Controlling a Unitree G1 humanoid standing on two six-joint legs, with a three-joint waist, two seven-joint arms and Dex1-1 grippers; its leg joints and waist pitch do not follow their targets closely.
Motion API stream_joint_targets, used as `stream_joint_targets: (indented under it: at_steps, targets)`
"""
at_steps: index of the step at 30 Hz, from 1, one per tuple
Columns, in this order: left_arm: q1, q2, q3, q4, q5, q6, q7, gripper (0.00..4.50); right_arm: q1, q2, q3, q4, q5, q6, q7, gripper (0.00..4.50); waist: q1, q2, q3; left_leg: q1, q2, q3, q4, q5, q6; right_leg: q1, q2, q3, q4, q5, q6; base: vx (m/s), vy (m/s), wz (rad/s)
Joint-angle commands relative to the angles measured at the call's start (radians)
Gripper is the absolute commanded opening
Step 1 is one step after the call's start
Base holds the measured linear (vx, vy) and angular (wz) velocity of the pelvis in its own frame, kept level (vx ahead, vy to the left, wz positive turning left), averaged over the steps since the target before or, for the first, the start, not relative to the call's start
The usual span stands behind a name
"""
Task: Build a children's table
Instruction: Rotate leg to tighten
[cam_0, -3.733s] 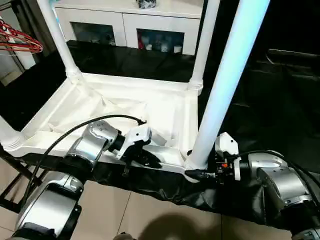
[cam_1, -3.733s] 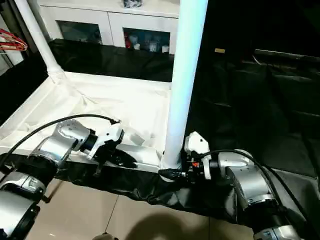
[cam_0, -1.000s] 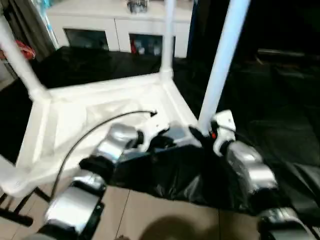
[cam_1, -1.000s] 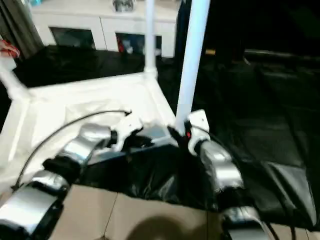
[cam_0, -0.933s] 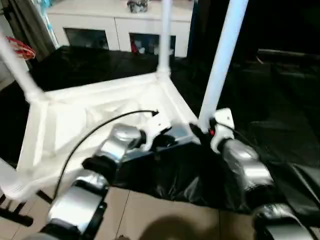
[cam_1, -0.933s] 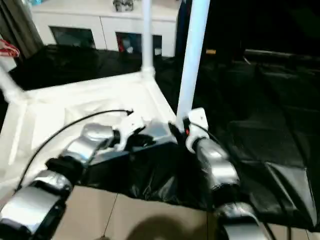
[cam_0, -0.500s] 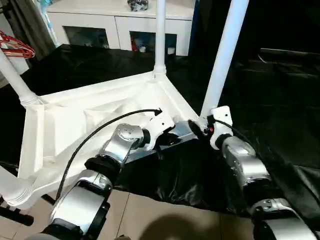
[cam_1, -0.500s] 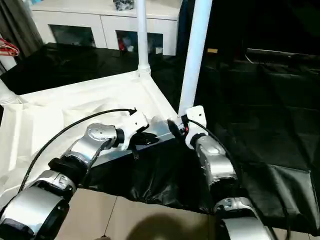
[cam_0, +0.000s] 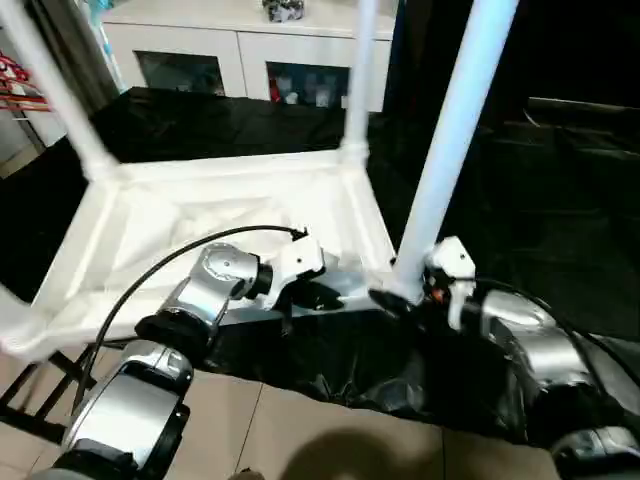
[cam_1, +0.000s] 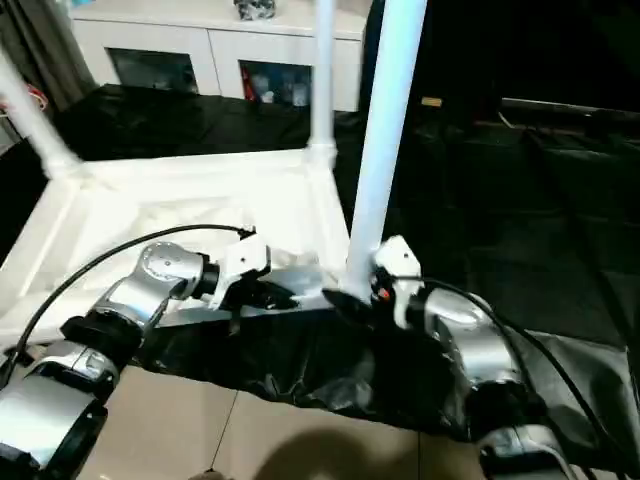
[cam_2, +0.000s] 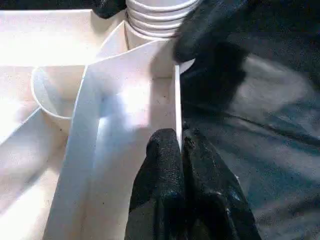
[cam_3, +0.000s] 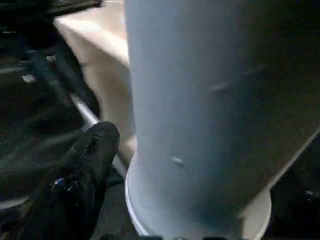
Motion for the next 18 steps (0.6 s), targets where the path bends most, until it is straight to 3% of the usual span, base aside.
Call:
stream_joint_targets:
  at_steps: [1, 6, 7, 18]
  targets:
    - [-0.007, -0.005, -0.022, -0.025, -0.011, -0.019, -0.036, 0.00, 0.031, 0.004, 0.102, -0.067, 0.018, 0.030, 0.143, 3.83, 0.004, -0.009, -0.054, -0.005, 0.004, 0.010, -0.064, -0.263, 0.076, 0.058, -0.039, 0.031, -0.073, -0.262, -0.207, 0.000, 0.000, 0.00]
    - [-0.010, 0.023, -0.027, -0.030, -0.023, -0.023, -0.121, 0.00, 0.072, -0.053, 0.124, -0.140, 0.039, 0.076, 0.240, 3.83, 0.015, -0.007, -0.054, -0.002, 0.006, 0.010, -0.065, -0.265, 0.064, 0.055, -0.041, 0.032, -0.073, -0.275, -0.206, 0.000, 0.000, 0.00]
    - [-0.011, 0.025, -0.027, -0.029, -0.023, -0.025, -0.131, 0.00, 0.077, -0.059, 0.125, -0.152, 0.045, 0.089, 0.250, 3.60, 0.017, -0.008, -0.054, -0.003, 0.005, 0.009, -0.065, -0.264, 0.063, 0.056, -0.042, 0.033, -0.073, -0.273, -0.205, 0.000, 0.000, 0.00]
    - [-0.009, 0.053, -0.034, -0.034, -0.022, -0.036, -0.190, 0.00, 0.107, -0.086, 0.125, -0.217, 0.062, 0.136, 0.273, 2.80, 0.022, -0.004, -0.056, -0.002, 0.005, 0.009, -0.065, -0.265, 0.047, 0.056, -0.042, 0.032, -0.072, -0.259, -0.207, 0.000, 0.000, 0.00]
